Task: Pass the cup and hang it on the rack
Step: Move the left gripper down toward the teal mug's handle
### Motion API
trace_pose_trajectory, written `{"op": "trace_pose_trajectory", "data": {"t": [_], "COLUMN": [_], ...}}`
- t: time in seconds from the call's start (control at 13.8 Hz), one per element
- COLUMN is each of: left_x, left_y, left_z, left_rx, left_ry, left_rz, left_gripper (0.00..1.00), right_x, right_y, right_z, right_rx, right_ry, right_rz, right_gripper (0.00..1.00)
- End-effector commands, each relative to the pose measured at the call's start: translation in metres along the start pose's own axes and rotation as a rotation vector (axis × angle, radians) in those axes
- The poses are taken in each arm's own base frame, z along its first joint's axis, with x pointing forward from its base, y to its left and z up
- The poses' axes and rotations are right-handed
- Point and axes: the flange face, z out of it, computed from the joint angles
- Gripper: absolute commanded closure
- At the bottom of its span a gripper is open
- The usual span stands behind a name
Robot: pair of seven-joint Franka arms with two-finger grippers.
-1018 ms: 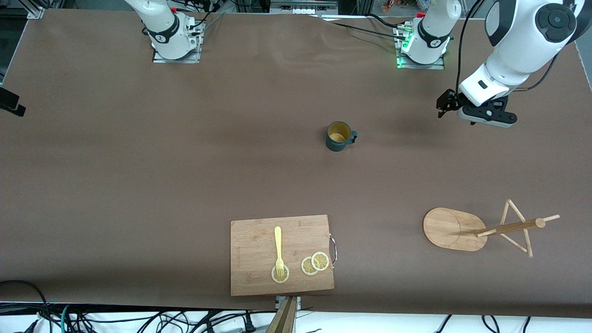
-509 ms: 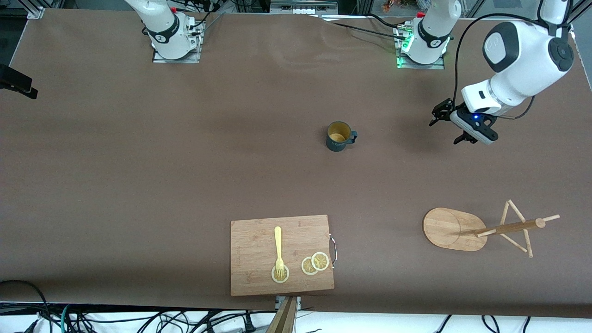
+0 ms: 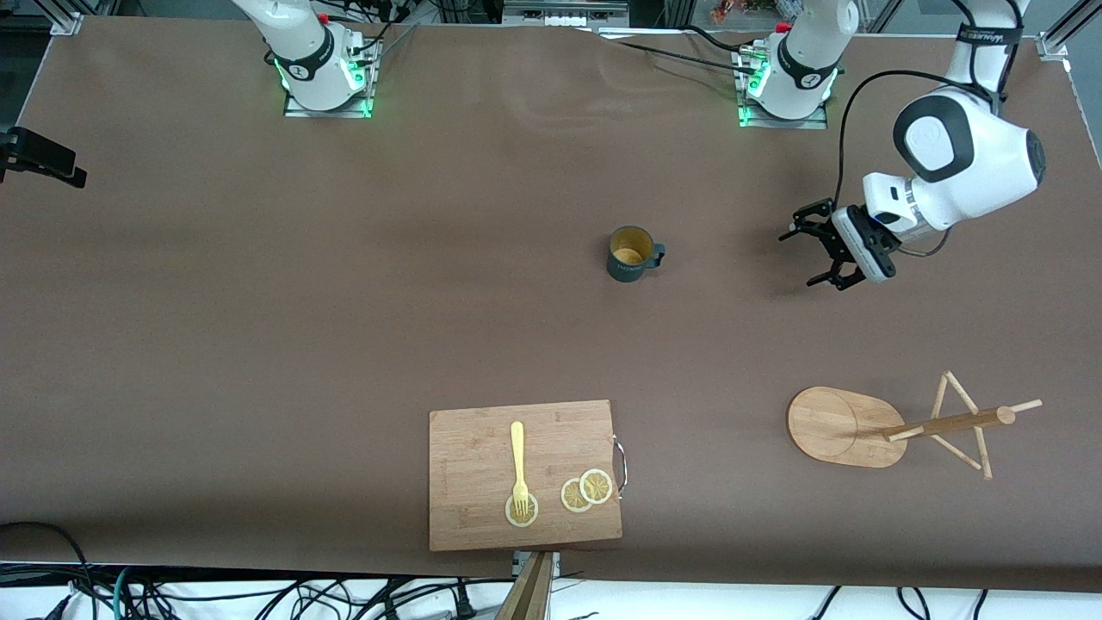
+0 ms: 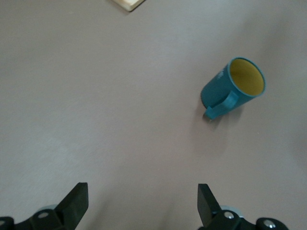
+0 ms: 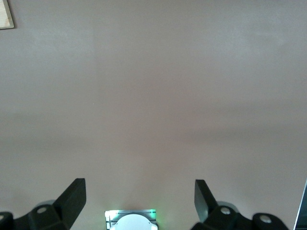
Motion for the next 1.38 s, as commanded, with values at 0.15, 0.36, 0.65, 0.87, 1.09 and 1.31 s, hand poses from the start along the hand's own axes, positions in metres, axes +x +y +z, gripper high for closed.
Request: {"op": "trace_pose_trajectory", "data": {"t": [0.15, 0.36, 0.65, 0.87, 1.09, 1.31], "left_x": [-0.024, -0.038, -0.03, -0.025, -0.028, -0.036], "left_y": [-0.009, -0.007, 0.014, 0.038, 0.045, 0.064], "left_z": [0.044, 0.08, 0.125, 0.164, 0.184, 0.217], "left_rx": [-0.049, -0.067, -0.072, -0.105, -0.118, -0.13], "left_ry": [0.143, 0.242, 0.355, 0.404, 0.424, 0.48], "left_rz": [0.177, 0.292, 0.4, 0.458, 0.491, 0.524], "left_gripper": [0.0, 0.0, 0.0, 0.0, 0.0, 0.0], "right_x": [-0.002, -0.002, -0.002, -0.002, -0.002, -0.002], "right_y": [0.002, 0.004, 0.004, 0.003, 0.002, -0.001], "right_z": [-0.001, -0.001, -0.001, -0.001, -0.001, -0.001], "right_rx": [0.019, 0.017, 0.016, 0.017, 0.02, 0.018], "right_ry": [0.01, 0.01, 0.01, 0.013, 0.014, 0.014], "right_rz": [-0.008, -0.005, -0.004, -0.006, -0.007, -0.011], "right_gripper": [0.0, 0.0, 0.0, 0.0, 0.0, 0.0]}}
